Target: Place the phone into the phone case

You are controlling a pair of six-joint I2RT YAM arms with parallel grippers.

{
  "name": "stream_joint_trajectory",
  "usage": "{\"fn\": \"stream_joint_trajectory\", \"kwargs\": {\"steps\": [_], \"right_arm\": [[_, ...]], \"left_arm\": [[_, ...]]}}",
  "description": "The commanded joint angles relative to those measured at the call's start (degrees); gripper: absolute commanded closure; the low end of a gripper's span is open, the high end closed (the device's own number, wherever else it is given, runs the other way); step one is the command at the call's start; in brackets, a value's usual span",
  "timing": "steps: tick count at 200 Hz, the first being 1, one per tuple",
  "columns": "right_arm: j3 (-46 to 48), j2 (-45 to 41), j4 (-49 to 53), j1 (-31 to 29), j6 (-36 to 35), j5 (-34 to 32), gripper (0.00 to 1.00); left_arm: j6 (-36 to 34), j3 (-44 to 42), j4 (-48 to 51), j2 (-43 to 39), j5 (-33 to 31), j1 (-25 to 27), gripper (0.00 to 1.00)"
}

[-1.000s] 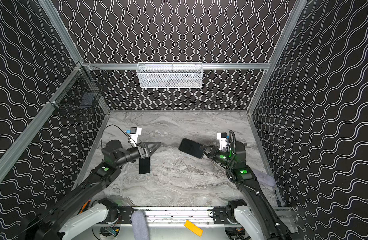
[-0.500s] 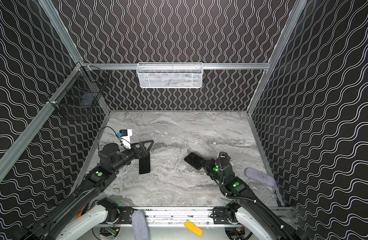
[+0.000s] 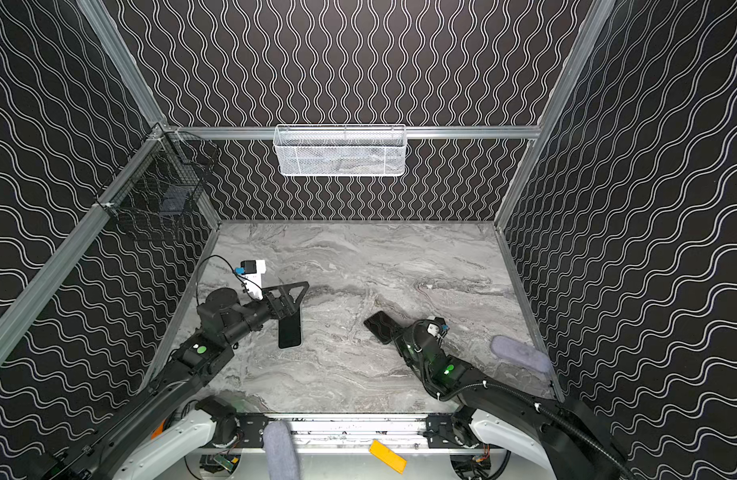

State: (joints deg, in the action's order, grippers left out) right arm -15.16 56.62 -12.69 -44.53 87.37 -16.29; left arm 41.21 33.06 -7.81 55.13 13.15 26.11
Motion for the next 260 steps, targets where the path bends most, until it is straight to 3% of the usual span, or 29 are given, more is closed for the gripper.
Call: {"fn": "stream_joint_trajectory", "kwargs": {"steps": [1,33,116,157,204,260], "right_arm": [[-0.64,1.94,-6.46,-0.03,2.45,-3.28,1.00],[-1.58,5.99,-8.30,-0.03,2.44,-3.36,1.00],[-1.72,13.33,-13.19,-0.47,1.07,0.64,0.79],[-2.09,14.21,-12.88,-0.91,-0.82,2.14,0.60],[-4.71,15.59,-7.78,-1.73,-7.63,4.46,0.37],[-9.48,21.04,-4.93,-3.34,-13.20,9.30,0.22]], "left_arm": [[-1.84,0.43,-0.70,-0.52,0.18,-0.14,0.01],[-1.77,0.69,-1.13,-0.06,0.91,-0.15,0.01],[-1.35,0.49,-0.81,-0.16,0.44,-0.09,0.01],[-1.44,0.67,-0.19,-0.35,-0.04,-0.14,0.01],[-1.69,0.78,1.02,-0.88,-0.53,-0.15,0.01],[-2.53,1.70,2.78,-1.33,-1.08,-0.25,0.01]]}}
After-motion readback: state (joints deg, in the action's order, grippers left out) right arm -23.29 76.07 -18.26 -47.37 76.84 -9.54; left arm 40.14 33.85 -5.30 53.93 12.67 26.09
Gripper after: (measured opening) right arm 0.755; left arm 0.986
